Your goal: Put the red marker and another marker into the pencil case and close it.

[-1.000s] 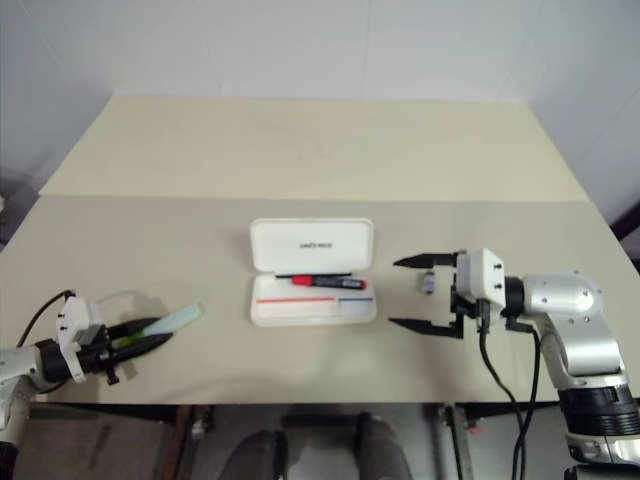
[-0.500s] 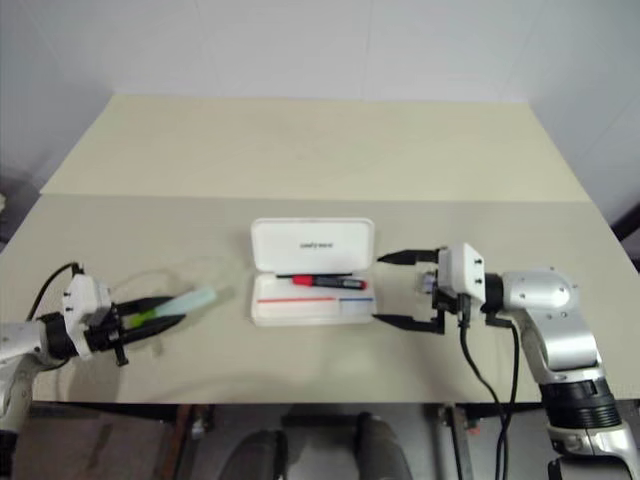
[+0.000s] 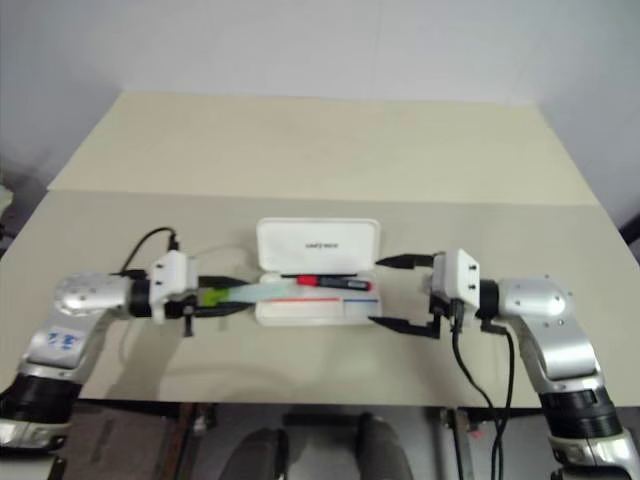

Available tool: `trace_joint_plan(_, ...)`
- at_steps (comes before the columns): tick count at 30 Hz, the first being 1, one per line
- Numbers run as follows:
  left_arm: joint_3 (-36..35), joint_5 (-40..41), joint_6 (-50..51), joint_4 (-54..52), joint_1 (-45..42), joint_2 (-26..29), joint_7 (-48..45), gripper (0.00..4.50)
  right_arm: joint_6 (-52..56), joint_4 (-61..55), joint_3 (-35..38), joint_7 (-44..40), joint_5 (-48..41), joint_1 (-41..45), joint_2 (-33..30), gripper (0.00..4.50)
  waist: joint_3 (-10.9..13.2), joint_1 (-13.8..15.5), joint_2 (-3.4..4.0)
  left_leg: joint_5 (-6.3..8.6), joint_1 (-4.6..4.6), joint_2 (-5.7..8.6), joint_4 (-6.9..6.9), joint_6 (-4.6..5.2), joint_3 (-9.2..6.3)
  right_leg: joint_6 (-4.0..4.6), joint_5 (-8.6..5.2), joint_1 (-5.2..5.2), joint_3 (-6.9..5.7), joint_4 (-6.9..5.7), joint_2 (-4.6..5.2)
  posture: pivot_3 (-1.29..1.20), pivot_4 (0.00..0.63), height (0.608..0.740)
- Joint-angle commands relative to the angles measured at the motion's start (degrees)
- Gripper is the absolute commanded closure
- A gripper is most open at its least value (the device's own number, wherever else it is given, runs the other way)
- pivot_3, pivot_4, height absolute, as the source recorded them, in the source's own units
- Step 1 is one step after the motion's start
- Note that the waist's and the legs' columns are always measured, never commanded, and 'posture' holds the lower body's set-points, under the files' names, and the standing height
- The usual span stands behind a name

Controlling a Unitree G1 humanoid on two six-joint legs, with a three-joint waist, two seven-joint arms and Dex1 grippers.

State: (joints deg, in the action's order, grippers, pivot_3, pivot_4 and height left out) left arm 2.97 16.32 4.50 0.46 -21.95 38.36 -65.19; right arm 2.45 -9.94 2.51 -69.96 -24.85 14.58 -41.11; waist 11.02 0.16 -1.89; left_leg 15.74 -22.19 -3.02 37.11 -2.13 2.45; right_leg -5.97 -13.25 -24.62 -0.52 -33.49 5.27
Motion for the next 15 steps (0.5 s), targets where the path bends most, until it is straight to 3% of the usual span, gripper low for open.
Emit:
trace_joint_plan(1, 2.9, -1.7, -1.5, 1.7, -3.4, -3.0, 0.8, 3.36, 1.0, -5.5, 3.2, 2.8, -1.5, -2.5, -0.9, 0.00, 0.0, 0.0, 0.00, 0.00, 0.00, 0.00, 0.01, 0.00, 0.00, 0.00, 0.00, 0.00, 0.00, 0.01, 0.00, 0.00, 0.150, 0.740)
trace_joint_plan(15, 9.3, -5.4, -6.6, 12.1, -12.6, -10.0, -2.4, 3.36, 4.0, -13.9, 6.6, 9.9, -1.6, -9.9, -1.0, 0.00, 0.0, -0.1, -0.01, -0.01, -0.01, 0.03, 0.14, 0.03, -0.01, 0.13, -0.07, 0.06, 0.04, 0.04, 0.00, 0.00, 0.150, 0.740)
